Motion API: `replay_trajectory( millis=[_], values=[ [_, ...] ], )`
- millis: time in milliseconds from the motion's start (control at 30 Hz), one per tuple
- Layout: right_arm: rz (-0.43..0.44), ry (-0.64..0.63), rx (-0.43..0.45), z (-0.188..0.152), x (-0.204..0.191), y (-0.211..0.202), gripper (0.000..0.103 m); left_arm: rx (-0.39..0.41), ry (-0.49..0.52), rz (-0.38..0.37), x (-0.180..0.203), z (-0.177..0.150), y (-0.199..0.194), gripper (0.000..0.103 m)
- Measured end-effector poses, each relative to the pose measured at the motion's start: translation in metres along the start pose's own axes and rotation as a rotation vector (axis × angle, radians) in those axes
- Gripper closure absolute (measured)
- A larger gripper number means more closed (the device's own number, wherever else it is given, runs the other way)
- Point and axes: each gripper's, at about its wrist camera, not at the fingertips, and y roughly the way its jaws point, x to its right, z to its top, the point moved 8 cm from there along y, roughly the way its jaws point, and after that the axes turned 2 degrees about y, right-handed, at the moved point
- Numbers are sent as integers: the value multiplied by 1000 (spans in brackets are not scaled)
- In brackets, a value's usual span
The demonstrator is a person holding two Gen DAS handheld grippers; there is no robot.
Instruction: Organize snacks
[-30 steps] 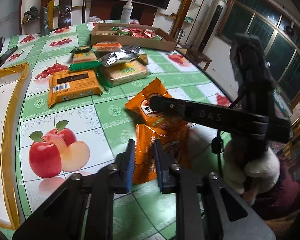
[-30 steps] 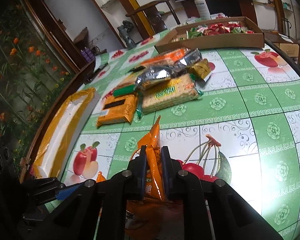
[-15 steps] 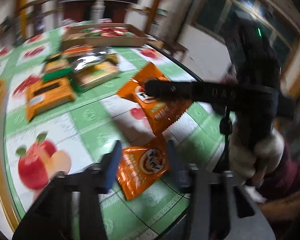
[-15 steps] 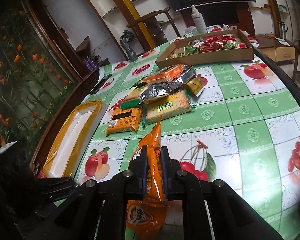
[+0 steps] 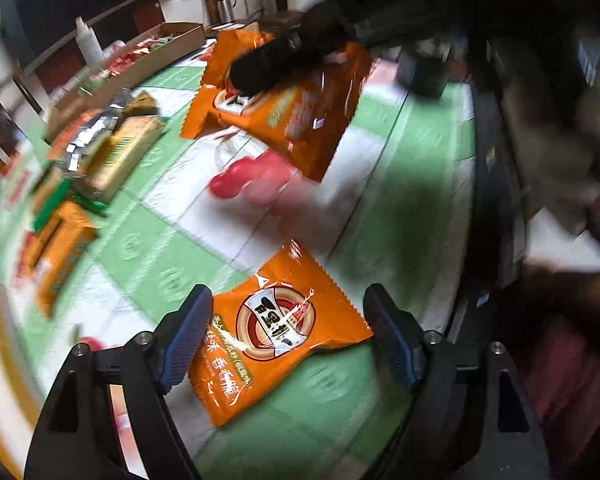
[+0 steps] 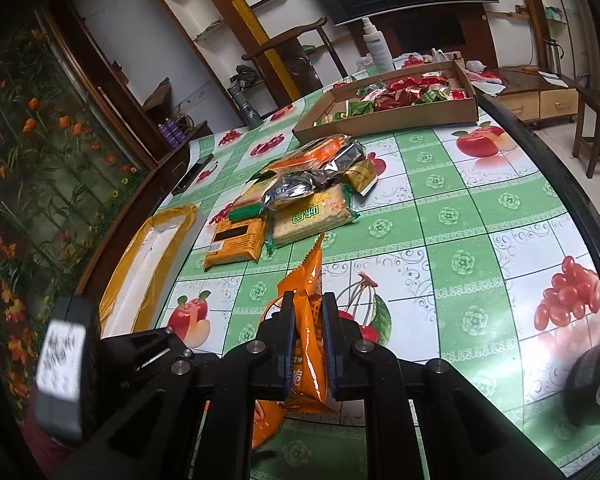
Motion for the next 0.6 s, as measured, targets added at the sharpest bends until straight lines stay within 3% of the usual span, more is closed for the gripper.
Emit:
replay_trajectory(
  millis=[100, 167, 200, 233, 267, 333, 500, 600],
  values=[
    [7, -2, -8, -2, -4, 4, 90, -28, -36, 16, -11, -9, -4, 28],
    [9, -6, -12, -4, -7, 5, 90, -25, -85, 43, -25, -15, -8, 41],
    [11, -8, -14, -5, -8, 6, 90, -18, -117, 56, -33, -18, -10, 48],
    [12, -11, -17, -6, -10, 7, 90, -12, -154, 55, -40, -21, -13, 75],
    [13, -13, -18, -6, -11, 7, 90, -5, -203, 47, -48, -23, -15, 87],
    [17, -18, -22, -7, -15, 9, 91, 8, -288, 69, -66, -33, -18, 98],
    [27, -30, -27, -9, -22, 13, 91, 95, -463, 11, -90, -48, -35, 98],
    [29, -35, -29, -11, -25, 15, 91, 135, -499, 12, -89, -54, -51, 98]
  ],
)
